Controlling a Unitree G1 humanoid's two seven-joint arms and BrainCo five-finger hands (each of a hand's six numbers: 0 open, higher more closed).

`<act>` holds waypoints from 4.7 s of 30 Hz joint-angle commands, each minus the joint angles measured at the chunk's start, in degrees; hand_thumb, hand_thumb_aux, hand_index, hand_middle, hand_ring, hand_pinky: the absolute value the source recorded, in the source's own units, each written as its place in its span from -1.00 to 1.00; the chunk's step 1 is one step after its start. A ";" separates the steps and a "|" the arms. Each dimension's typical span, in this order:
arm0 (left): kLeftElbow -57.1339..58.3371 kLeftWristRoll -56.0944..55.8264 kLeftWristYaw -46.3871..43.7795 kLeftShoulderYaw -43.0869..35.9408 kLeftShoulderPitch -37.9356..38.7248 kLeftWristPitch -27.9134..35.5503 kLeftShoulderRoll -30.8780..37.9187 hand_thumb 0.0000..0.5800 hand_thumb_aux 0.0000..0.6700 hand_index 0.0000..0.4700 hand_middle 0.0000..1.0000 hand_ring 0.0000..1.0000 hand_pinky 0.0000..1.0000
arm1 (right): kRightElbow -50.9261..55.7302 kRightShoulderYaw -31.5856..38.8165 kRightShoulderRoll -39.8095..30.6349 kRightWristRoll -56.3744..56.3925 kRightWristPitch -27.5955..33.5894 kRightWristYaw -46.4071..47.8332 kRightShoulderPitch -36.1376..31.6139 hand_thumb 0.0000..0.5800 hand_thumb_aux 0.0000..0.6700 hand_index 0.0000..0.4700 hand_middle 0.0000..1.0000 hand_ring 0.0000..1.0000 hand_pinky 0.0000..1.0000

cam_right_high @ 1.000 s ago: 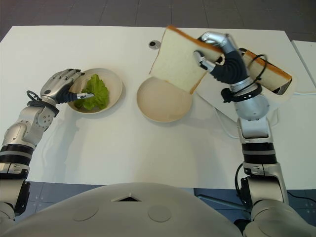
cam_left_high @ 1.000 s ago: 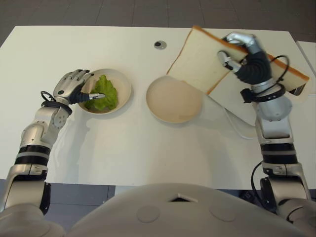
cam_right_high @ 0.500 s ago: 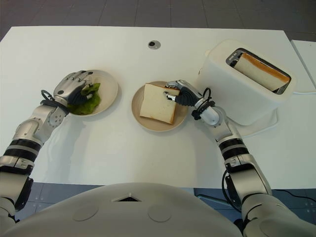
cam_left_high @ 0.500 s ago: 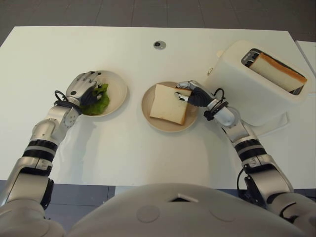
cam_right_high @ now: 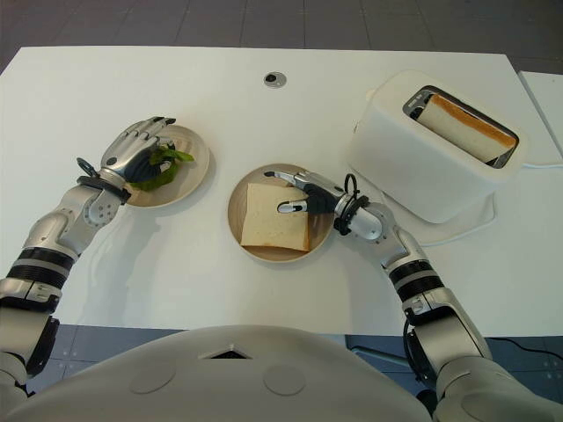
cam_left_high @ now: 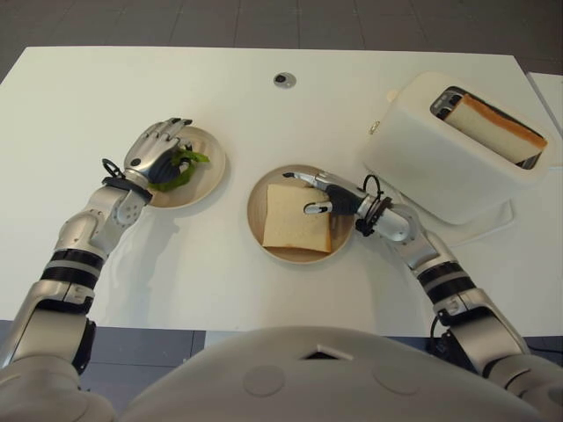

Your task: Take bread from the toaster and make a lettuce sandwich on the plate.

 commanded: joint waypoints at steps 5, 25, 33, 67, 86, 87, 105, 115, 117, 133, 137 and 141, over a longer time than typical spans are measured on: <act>-1.05 -2.32 -0.04 0.31 -0.25 -1.39 -0.31 1.00 1.00 1.00 -1.00 -1.00 -1.00 | -5.94 -7.35 2.25 4.08 0.14 -6.35 -0.66 -1.00 -1.00 -1.00 0.79 0.79 0.79; -16.22 -14.58 -12.43 -5.17 4.31 -14.77 -10.07 0.73 0.27 0.27 -1.00 -1.00 -1.00 | -17.41 -18.75 1.04 12.04 0.63 -7.18 0.03 -1.00 -1.00 -1.00 0.79 0.79 0.79; -8.48 -5.44 -10.06 -13.35 1.87 -15.27 -17.63 0.67 0.19 0.19 -1.00 -1.00 -1.00 | -21.72 -26.44 -3.17 11.72 2.05 -7.94 0.99 -1.00 -1.00 -1.00 0.81 0.81 0.81; -3.82 -5.31 -5.73 -14.46 0.24 -16.56 -20.25 -1.00 -1.00 -1.00 -1.00 -1.00 -1.00 | -9.54 -39.35 -23.79 -2.47 4.57 -20.29 6.64 1.00 1.00 1.00 -1.00 -1.00 -1.00; -15.28 -40.85 -9.83 0.66 1.32 -21.88 -25.19 -1.00 -1.00 -1.00 -1.00 -1.00 -1.00 | -26.68 -25.40 -10.98 14.59 2.40 -10.34 -0.68 1.00 1.00 1.00 1.00 1.00 1.00; -15.62 -43.05 -11.19 1.67 1.32 -21.61 -24.75 -1.00 -1.00 -1.00 -1.00 -1.00 -1.00 | -26.16 -23.05 -10.77 15.34 3.33 -7.60 -0.66 1.00 1.00 1.00 1.00 1.00 1.00; -24.10 -63.43 -53.16 -4.90 12.14 -19.57 -18.28 -1.00 -1.00 -1.00 -1.00 -1.00 -1.00 | -3.34 -4.21 -4.11 25.73 7.43 29.62 -19.19 1.00 1.00 1.00 1.00 1.00 1.00; -20.63 -54.12 -54.09 -7.97 13.27 -20.96 -19.77 -1.00 -1.00 -1.00 -1.00 -1.00 -1.00 | 9.12 1.98 2.95 19.66 6.47 33.25 -20.40 1.00 1.00 1.00 1.00 1.00 1.00; -20.90 -53.75 -54.06 -8.20 13.56 -20.83 -19.78 -1.00 -1.00 -1.00 -1.00 -1.00 -1.00 | 13.00 2.90 5.02 17.99 5.03 31.92 -19.44 1.00 1.00 1.00 1.00 1.00 1.00; 6.27 -8.97 -36.58 -21.13 5.85 -14.82 -15.91 -1.00 -1.00 -1.00 -1.00 -1.00 -1.00 | 23.13 1.63 8.51 12.82 -4.01 20.04 -20.57 -1.00 -1.00 -1.00 1.00 1.00 1.00; 7.86 -8.52 -33.12 -22.77 4.49 -15.50 -15.14 -1.00 -1.00 -1.00 -1.00 -1.00 -1.00 | 20.95 -4.87 10.78 18.38 -5.14 14.43 -23.46 -1.00 -1.00 -1.00 0.27 0.27 0.27; 9.36 -8.51 -31.26 -24.08 3.52 -15.83 -14.54 -1.00 -1.00 -1.00 -1.00 -1.00 -1.00 | 22.01 -11.15 12.00 18.71 -5.77 5.68 -26.67 -1.00 -1.00 -1.00 -0.77 -0.77 -0.77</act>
